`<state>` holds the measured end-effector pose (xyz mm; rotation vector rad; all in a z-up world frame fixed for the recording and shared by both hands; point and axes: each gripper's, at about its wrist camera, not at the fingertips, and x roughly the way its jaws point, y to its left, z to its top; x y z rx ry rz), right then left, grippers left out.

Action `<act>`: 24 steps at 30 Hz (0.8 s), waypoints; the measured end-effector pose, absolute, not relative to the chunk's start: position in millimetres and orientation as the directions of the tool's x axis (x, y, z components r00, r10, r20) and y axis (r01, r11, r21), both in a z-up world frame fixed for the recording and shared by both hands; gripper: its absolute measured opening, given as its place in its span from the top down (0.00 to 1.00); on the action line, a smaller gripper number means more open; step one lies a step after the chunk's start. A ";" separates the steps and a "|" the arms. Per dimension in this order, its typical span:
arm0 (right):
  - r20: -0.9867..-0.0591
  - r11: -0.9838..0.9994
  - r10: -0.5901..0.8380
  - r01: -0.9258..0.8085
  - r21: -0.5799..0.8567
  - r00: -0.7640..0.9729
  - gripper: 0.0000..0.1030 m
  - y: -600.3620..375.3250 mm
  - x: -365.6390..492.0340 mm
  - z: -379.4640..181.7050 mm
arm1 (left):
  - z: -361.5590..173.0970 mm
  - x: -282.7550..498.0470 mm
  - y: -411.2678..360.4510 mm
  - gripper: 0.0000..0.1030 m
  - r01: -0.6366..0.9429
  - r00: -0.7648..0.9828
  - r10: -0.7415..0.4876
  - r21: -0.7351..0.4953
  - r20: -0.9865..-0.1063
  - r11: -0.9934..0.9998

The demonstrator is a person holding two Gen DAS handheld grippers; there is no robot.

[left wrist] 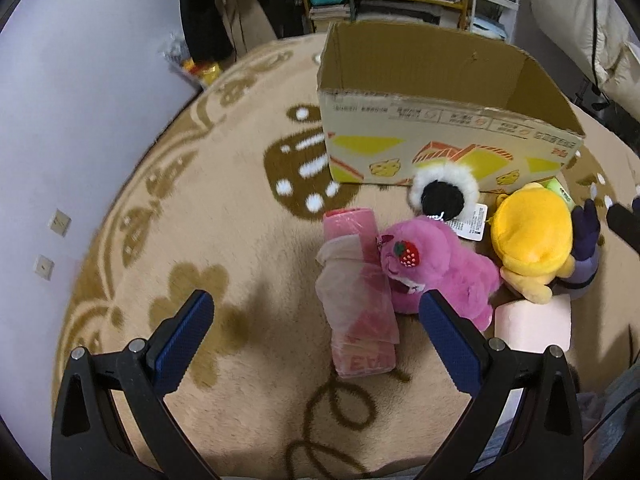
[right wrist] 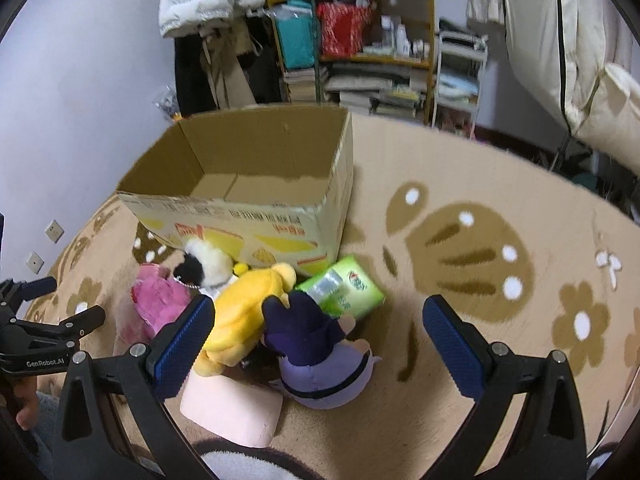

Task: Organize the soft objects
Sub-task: 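Lower left tool onto pink wrapped towel while right tool grasps navy plush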

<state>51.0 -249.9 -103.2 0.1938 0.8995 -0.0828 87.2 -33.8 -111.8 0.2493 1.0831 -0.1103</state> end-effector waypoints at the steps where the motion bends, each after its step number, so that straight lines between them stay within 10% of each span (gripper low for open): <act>1: -0.792 0.977 0.014 0.160 0.140 0.610 0.00 -252.0 53.0 -106.6 | -116.4 91.1 -32.5 0.01 0.204 0.447 0.028 0.132 -0.894 0.970; 24: -0.863 0.954 0.110 0.190 0.230 0.493 0.00 -266.3 74.1 -150.9 | -179.9 123.7 -33.4 0.02 0.191 0.259 0.067 0.119 -0.964 0.974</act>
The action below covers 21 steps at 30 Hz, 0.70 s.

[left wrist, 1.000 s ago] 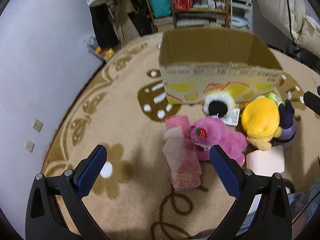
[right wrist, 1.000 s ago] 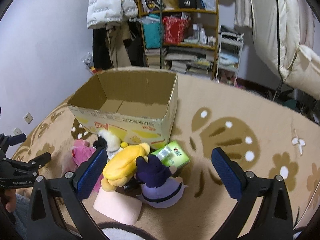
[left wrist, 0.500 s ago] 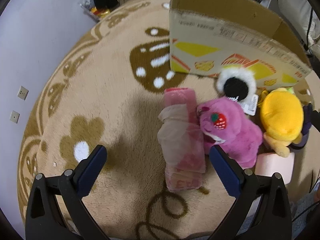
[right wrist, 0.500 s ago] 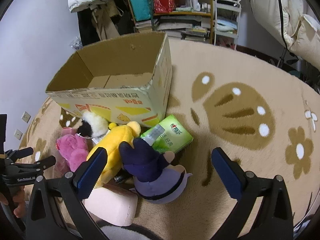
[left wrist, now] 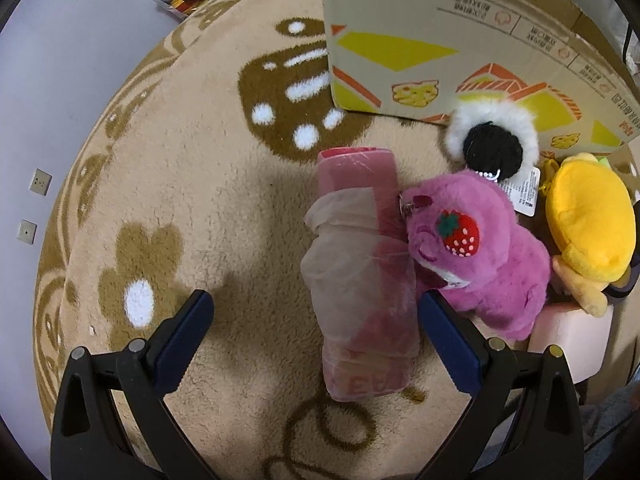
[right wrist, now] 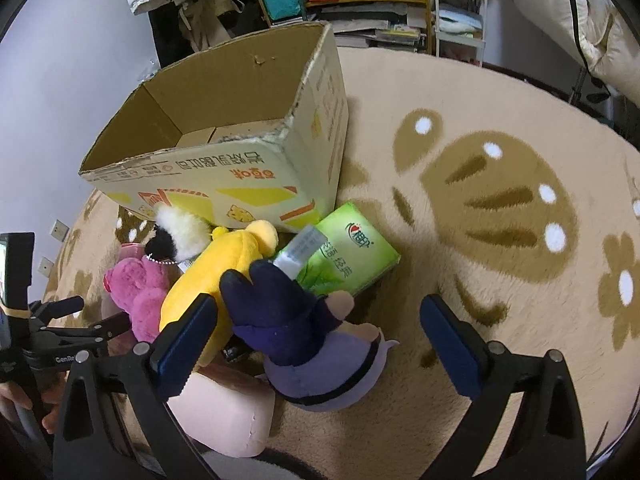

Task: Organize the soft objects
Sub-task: 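Lower left tool onto pink wrapped towel while right tool grasps navy plush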

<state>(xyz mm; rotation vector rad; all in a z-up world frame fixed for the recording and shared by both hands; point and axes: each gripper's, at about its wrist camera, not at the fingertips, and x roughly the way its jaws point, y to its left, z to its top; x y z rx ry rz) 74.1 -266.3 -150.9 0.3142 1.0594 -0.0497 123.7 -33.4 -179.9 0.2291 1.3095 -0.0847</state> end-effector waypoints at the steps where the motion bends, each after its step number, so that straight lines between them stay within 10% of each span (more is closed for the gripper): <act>1: -0.864 0.954 0.112 0.191 0.232 0.490 0.00 -266.7 74.3 -151.9 | -180.4 123.3 -33.8 0.02 0.190 0.257 0.068 0.120 -0.964 0.974; 21: -0.865 0.942 0.172 0.178 0.284 0.471 0.29 -265.3 72.8 -157.7 | -201.8 126.9 -11.3 0.20 0.139 0.178 0.005 0.030 -0.984 0.990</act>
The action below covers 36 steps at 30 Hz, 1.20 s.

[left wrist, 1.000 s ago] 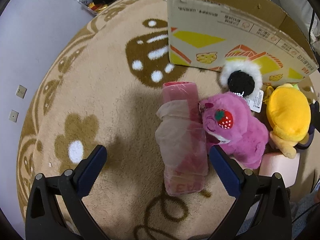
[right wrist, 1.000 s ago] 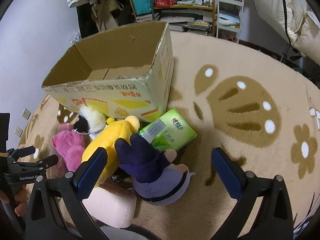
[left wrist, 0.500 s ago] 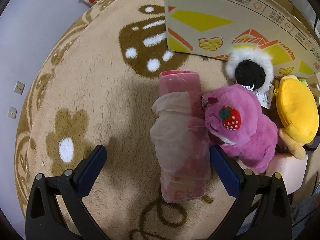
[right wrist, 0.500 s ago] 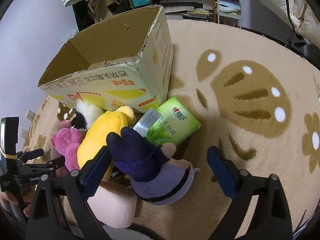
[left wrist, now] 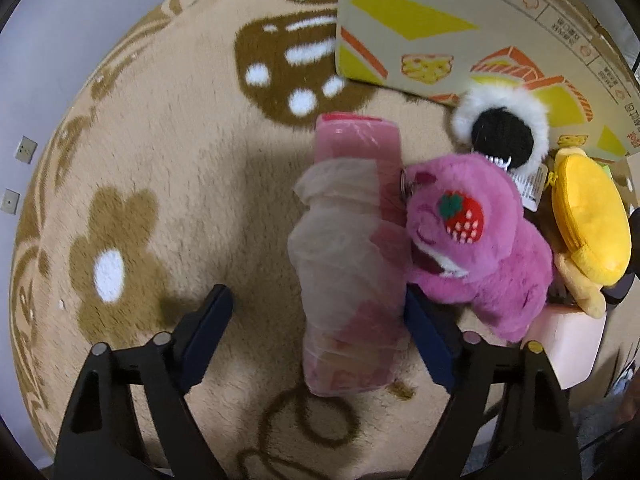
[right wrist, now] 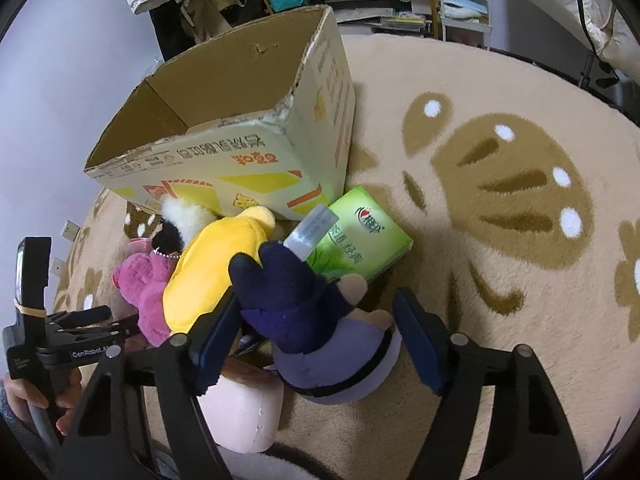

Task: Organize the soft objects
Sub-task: 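Lower left tool onto pink wrapped towel while right tool grasps navy plush, then lift pink towel with left tool while right tool lifts navy plush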

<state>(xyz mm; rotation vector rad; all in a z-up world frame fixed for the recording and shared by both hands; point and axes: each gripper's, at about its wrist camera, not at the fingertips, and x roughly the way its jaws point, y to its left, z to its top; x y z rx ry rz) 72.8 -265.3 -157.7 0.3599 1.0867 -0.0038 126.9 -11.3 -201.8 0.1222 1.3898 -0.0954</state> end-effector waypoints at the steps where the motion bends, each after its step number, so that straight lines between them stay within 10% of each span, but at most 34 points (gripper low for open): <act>1: -0.865 0.941 0.176 0.178 0.288 0.471 0.29 -265.1 72.9 -158.3 | -202.9 126.5 -11.0 0.23 0.144 0.178 0.004 0.030 -0.984 0.989; 10: -0.851 0.939 0.181 0.172 0.299 0.492 0.32 -265.4 70.8 -155.5 | -202.1 116.3 -14.5 0.57 0.180 0.208 -0.023 0.015 -0.978 0.984; 36: -0.581 0.948 0.094 0.105 0.299 0.808 0.33 -267.1 21.1 -67.8 | -120.8 63.6 -9.6 0.84 0.173 0.444 -0.082 -0.004 -0.892 0.985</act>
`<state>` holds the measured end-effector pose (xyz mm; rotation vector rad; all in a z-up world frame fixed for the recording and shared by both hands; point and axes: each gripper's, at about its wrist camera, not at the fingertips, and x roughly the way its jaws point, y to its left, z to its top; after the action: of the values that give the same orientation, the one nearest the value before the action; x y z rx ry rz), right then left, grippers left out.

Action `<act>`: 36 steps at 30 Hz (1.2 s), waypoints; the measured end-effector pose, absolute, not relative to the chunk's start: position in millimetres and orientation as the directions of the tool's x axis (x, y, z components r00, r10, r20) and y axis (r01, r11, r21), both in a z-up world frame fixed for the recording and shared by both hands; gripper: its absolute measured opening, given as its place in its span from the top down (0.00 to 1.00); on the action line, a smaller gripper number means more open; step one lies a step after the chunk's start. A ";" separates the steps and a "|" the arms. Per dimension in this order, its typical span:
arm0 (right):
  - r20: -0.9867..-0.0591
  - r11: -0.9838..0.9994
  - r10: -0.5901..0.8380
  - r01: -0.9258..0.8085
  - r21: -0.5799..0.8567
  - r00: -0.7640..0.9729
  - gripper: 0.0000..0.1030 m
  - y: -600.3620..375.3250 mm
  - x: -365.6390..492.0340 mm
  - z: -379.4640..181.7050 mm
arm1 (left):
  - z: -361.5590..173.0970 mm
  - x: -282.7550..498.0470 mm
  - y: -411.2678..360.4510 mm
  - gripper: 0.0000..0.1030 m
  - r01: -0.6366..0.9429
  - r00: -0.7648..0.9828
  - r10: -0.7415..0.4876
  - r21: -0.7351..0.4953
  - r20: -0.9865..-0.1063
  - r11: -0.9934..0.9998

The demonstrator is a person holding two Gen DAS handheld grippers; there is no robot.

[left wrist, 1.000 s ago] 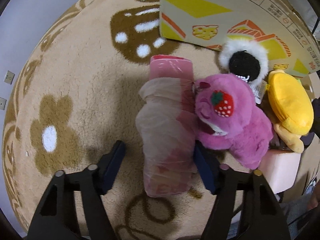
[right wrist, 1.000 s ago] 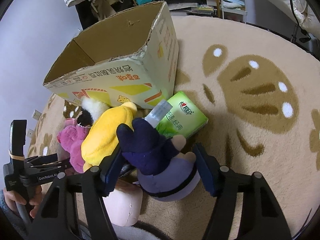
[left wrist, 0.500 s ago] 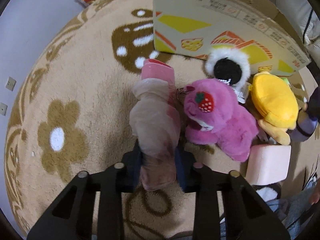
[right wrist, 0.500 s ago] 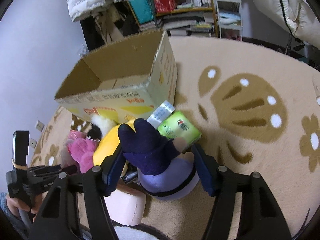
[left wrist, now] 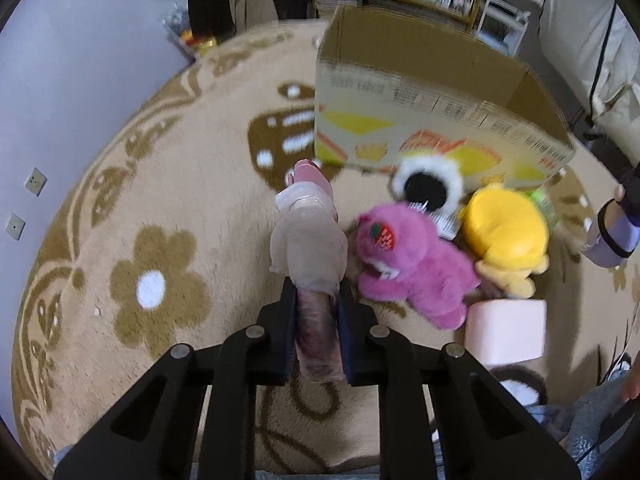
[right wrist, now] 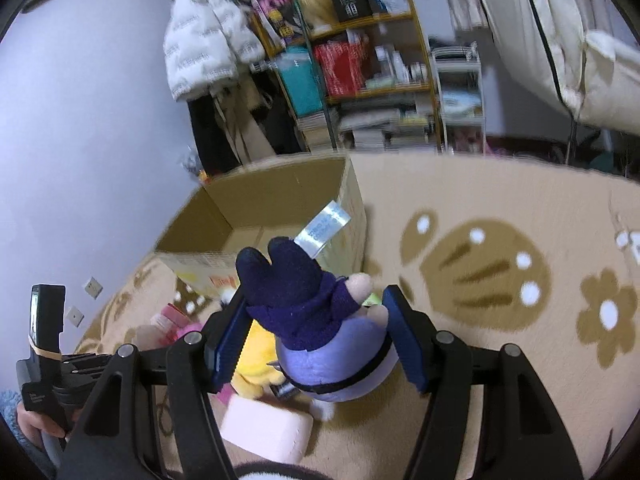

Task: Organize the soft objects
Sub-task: 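Lift pink towel with left tool while right tool lifts navy plush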

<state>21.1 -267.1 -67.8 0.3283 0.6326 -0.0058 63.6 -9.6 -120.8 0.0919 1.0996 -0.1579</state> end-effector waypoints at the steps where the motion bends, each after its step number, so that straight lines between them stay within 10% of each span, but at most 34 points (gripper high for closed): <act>1: -0.565 0.951 0.091 0.096 0.293 0.820 0.33 -265.7 19.1 -63.8 | -116.4 67.6 -8.0 0.84 0.181 0.467 -0.091 -0.006 -0.880 0.984; 36: -0.329 0.993 0.097 -0.069 0.098 0.939 0.33 -238.8 49.0 7.3 | 3.8 70.3 -36.5 0.84 0.229 0.861 -0.139 0.130 -0.489 0.965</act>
<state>49.1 -238.8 7.3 0.0856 0.3402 0.0848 70.3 -36.5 3.8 0.1864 0.4980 -0.1941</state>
